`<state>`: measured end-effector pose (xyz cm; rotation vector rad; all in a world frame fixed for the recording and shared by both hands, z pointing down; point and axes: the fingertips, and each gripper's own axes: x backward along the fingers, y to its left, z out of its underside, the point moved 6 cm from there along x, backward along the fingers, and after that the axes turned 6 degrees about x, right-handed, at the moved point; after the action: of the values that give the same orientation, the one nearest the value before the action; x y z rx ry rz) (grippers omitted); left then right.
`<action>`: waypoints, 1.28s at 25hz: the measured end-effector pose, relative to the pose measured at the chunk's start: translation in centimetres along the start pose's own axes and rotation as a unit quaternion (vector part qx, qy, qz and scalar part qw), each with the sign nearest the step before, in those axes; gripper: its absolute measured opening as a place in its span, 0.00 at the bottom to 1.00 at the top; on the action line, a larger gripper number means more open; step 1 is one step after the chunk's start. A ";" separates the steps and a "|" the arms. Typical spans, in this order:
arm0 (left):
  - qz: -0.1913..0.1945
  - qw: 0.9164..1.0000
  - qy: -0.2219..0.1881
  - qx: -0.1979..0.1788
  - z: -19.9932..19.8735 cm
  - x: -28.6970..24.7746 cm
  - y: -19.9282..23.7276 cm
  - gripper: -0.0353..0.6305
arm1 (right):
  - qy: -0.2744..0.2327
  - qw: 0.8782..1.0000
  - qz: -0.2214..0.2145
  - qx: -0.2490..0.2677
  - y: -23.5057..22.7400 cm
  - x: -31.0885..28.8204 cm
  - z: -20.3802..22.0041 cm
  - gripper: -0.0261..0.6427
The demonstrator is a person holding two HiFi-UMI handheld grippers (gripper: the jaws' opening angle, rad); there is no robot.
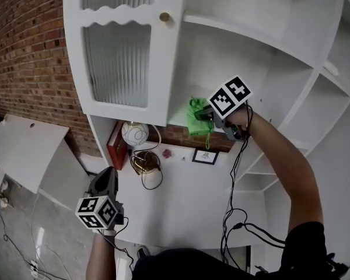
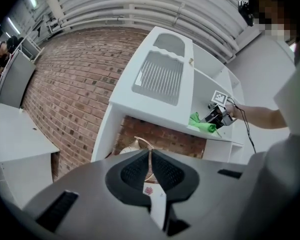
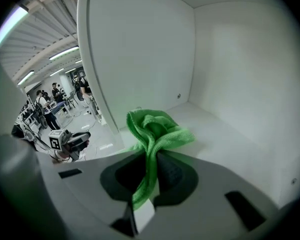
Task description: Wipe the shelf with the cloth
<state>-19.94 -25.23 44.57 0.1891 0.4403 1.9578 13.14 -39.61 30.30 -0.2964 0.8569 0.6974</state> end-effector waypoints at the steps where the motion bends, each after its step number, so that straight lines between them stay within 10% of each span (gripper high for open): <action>1: 0.007 1.000 0.002 0.000 0.1 -0.5 -0.4 0.08 | 0.004 1.000 0.004 -0.002 -0.3 0.5 0.6 0.10; 19: 0.115 0.993 0.037 -0.010 2.1 -6.8 -6.9 0.08 | 0.127 0.982 0.132 -0.047 -7.4 9.4 11.3 0.10; 26: 0.137 0.990 0.039 -0.024 2.1 -7.8 -7.8 0.08 | 0.211 0.951 0.226 -0.028 -8.1 10.6 12.6 0.10; 32: 0.162 0.986 0.045 -0.018 2.3 -8.6 -8.3 0.08 | 0.326 0.887 0.325 0.049 -8.1 10.8 13.9 0.10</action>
<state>-8.59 -29.49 44.02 0.1579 0.4545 2.2981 31.67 -33.88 30.42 -0.1414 1.6714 1.2033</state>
